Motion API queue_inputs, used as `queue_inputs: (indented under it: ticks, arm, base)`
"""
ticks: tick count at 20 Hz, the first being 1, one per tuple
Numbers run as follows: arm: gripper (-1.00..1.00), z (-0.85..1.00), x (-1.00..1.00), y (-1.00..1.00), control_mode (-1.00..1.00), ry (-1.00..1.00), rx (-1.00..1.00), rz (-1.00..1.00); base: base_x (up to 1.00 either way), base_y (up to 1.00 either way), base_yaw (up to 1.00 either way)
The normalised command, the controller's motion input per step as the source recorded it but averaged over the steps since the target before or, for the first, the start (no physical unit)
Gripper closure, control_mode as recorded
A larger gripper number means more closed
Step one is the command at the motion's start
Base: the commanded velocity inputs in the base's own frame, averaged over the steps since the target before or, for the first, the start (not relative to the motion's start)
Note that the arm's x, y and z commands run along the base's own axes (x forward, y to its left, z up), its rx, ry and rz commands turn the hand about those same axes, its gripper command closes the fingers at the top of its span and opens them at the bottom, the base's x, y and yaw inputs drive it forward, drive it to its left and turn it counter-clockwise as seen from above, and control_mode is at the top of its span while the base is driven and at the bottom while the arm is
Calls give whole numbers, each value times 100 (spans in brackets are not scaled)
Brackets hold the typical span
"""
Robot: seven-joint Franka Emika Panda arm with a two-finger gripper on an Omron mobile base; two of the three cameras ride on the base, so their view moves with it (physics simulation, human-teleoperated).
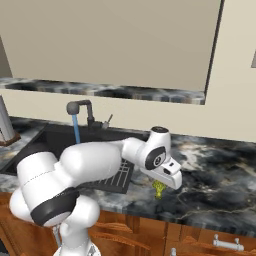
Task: Turn on the sink faucet. Then move the broccoli from the counter to the sink. Turn off the sink. Move the vegetable from the sink to the pot next to the stove. Finally move the pot to the rear left burner.
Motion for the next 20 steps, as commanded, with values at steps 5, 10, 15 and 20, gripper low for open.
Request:
queue_inputs:
  ticks: [5,10,15,20]
  arm:
    - [-100,-8,11,0,-100,0,4,0]
    - [-100,-12,12,0,-100,0,2,0]
    - [-100,-14,12,0,-100,0,2,0]
    - [-100,-16,8,0,-100,1,1,0]
  base:
    - [0,0,0]
    - [0,0,0]
    - [0,0,0]
    - [0,0,0]
